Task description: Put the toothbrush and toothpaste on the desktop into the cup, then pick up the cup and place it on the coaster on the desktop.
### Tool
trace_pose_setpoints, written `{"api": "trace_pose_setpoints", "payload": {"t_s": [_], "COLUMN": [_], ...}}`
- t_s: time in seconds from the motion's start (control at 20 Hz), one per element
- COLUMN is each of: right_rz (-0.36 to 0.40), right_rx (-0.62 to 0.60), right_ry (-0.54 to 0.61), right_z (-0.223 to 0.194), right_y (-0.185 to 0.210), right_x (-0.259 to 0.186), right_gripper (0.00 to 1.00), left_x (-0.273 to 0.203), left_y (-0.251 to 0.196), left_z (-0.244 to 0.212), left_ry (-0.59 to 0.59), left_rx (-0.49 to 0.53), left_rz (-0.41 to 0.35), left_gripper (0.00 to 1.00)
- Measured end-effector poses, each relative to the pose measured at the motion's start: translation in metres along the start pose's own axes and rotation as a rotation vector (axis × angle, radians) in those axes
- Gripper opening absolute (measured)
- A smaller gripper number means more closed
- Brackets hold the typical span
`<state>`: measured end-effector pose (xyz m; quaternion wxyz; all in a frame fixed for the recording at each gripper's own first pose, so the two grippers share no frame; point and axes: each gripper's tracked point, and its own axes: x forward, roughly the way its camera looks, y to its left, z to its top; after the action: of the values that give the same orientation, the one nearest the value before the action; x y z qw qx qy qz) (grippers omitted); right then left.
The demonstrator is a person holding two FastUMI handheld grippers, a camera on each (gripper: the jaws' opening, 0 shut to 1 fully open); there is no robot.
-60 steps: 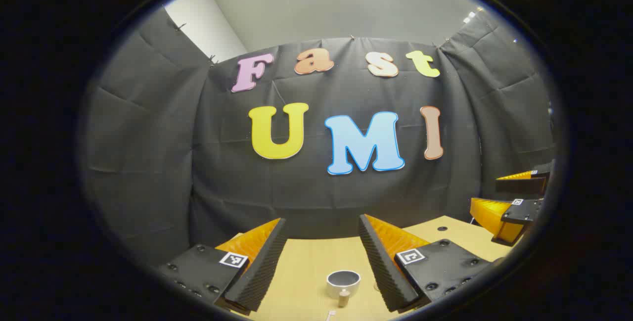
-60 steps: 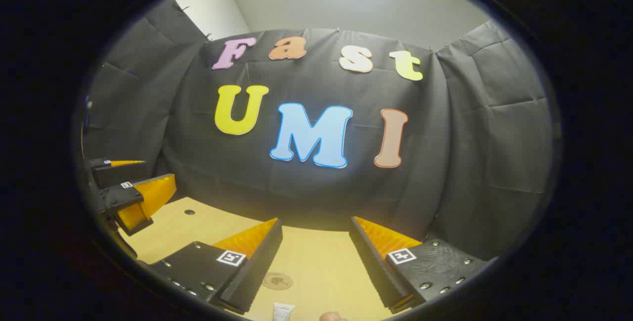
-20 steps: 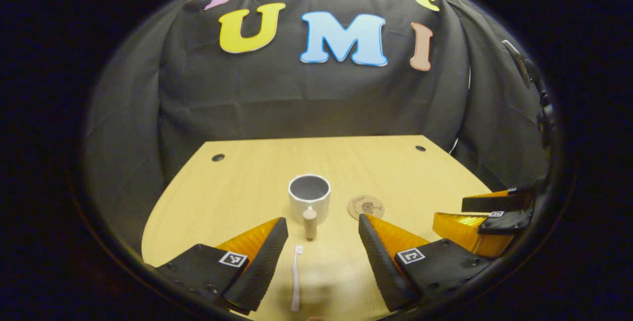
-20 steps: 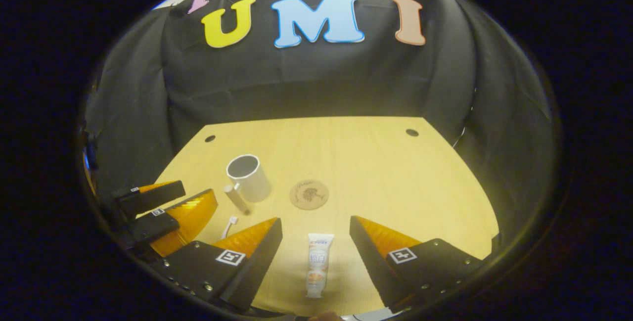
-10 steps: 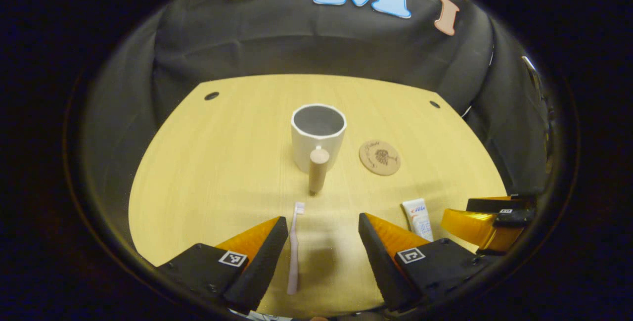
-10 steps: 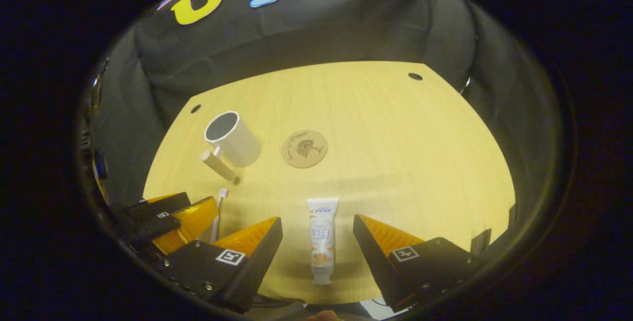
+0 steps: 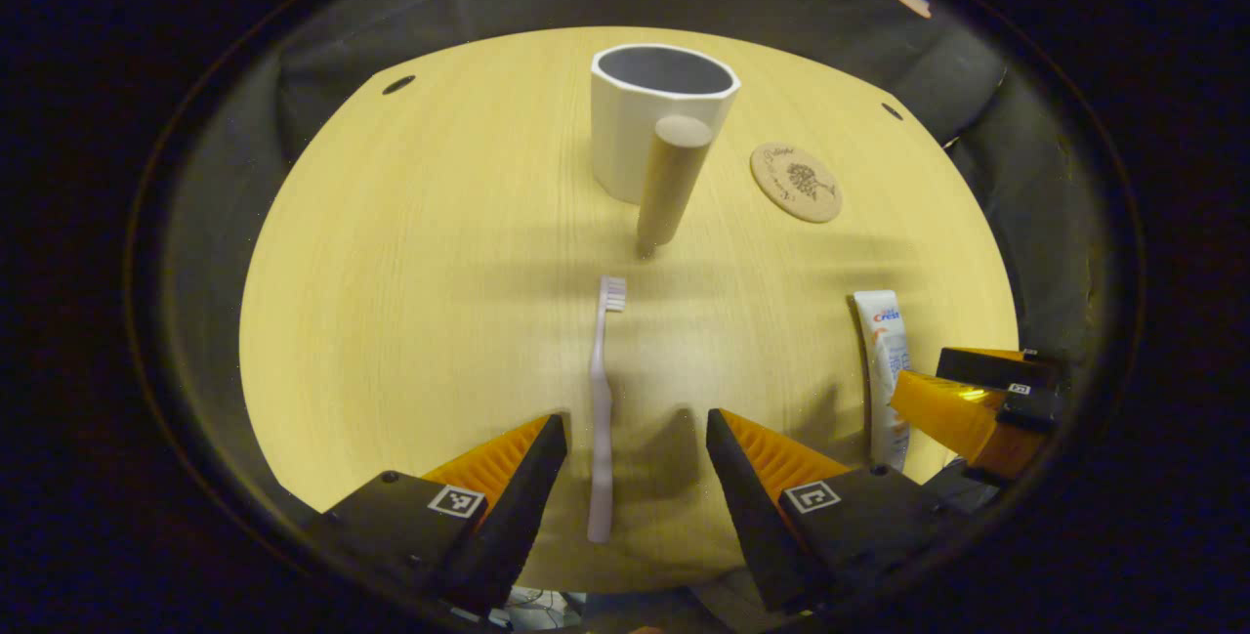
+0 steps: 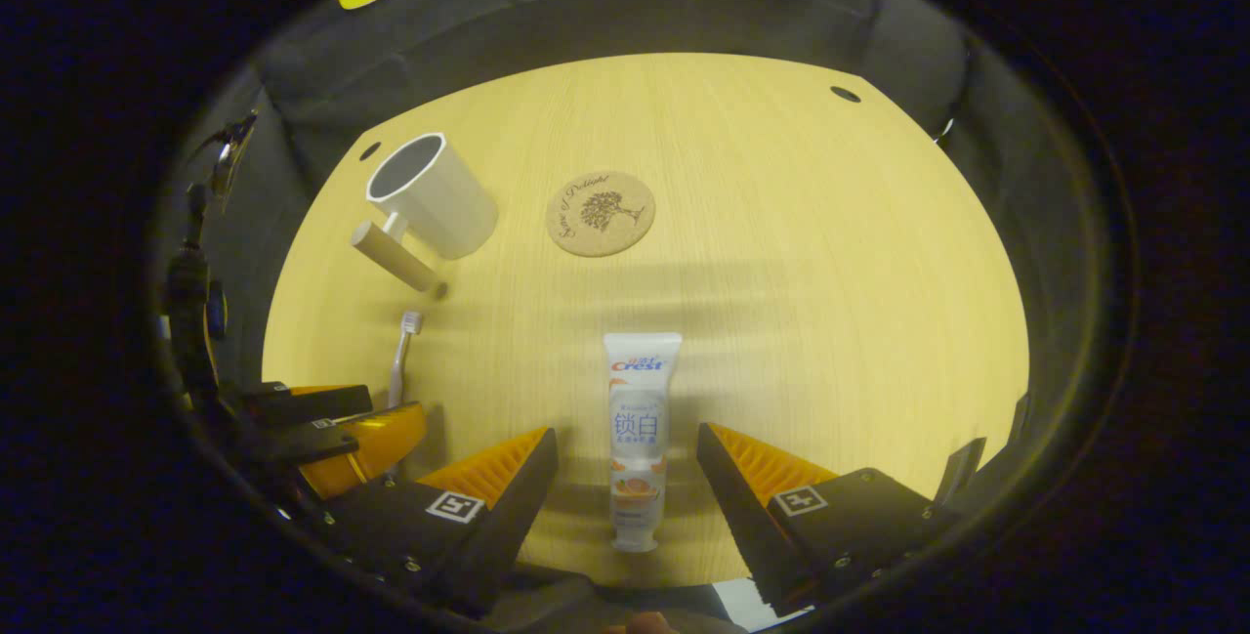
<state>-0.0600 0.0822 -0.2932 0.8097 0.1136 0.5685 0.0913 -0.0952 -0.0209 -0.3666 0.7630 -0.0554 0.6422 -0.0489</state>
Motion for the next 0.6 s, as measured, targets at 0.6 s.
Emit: {"api": "trace_pose_setpoints", "payload": {"t_s": [0.6], "right_rz": [-0.041], "right_rx": [-0.025], "right_ry": [0.136], "right_z": [-0.016], "right_y": [-0.001], "right_x": [0.036], "right_gripper": [0.92], "left_x": [0.016], "left_y": [0.012], "left_z": [0.000], "left_ry": [0.082], "left_rx": [0.071], "left_rz": [0.073], "left_gripper": [0.69]}}
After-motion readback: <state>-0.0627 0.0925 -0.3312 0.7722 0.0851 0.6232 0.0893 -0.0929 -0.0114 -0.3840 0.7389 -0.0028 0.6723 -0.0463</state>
